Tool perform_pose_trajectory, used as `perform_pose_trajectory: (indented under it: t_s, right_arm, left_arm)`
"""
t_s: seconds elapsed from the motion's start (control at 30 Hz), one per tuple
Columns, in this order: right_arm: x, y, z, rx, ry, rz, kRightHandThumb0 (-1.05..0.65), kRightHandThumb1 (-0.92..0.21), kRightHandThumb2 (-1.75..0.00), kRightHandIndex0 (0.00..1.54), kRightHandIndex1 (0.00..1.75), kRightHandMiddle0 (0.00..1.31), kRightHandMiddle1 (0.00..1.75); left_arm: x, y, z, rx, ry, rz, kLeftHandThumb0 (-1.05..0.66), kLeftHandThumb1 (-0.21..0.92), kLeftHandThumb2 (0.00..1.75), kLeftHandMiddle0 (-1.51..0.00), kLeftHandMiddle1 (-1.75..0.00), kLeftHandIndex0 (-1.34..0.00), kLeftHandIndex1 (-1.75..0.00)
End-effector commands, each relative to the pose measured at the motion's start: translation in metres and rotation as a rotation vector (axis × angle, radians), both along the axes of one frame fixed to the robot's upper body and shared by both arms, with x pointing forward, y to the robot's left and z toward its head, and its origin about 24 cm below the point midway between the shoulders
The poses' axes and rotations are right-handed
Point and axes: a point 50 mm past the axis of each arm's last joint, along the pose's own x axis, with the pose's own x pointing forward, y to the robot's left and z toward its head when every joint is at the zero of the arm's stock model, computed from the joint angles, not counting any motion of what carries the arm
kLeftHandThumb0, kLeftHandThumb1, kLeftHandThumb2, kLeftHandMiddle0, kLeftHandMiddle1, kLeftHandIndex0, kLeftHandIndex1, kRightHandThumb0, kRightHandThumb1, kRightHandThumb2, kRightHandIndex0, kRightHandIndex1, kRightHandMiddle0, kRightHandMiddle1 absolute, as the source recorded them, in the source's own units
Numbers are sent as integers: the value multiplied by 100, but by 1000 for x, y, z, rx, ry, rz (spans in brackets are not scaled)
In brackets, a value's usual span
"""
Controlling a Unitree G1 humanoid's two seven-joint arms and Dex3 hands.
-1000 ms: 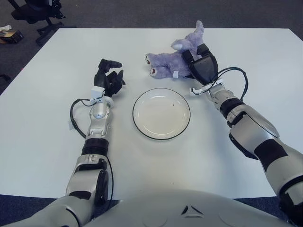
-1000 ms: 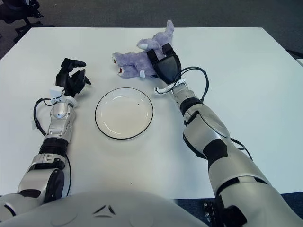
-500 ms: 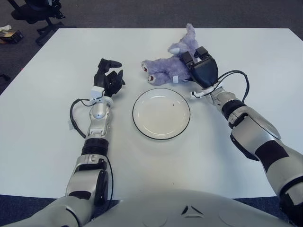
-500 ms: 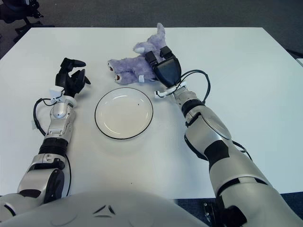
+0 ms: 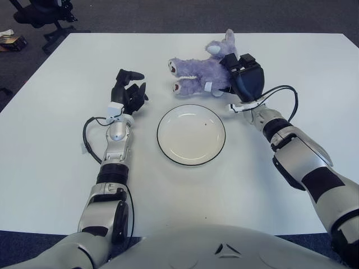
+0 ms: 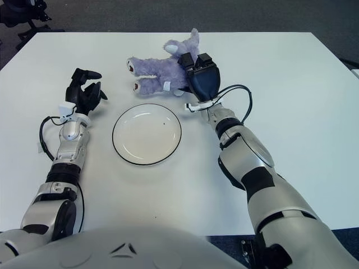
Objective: Put the doll into the plate.
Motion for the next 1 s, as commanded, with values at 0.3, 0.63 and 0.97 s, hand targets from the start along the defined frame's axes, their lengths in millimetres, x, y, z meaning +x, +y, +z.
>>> perform_pose_trajectory:
  t_s: [0.3,0.63,0.97]
  right_arm:
    - [14,-20,13,729,208,109,-1,-92,-14,90,175,62,175]
    - [17,-25,14,804,253,129,1,-92,-12,89,175,59,175]
    - [32,-52,6,1106,442,19,6,-90,-9,88,175,56,175]
  left_arm:
    - [-18,1,-36,-19,120,18,-35,92,34,-87,-175,-39,-155]
    - [-18,2,-36,-18,119,17,-35,92,34,-87,-175,-40,-154]
    - [-18,3,-36,-18,115,16,-35,92,34,-87,-175,-40,-154]
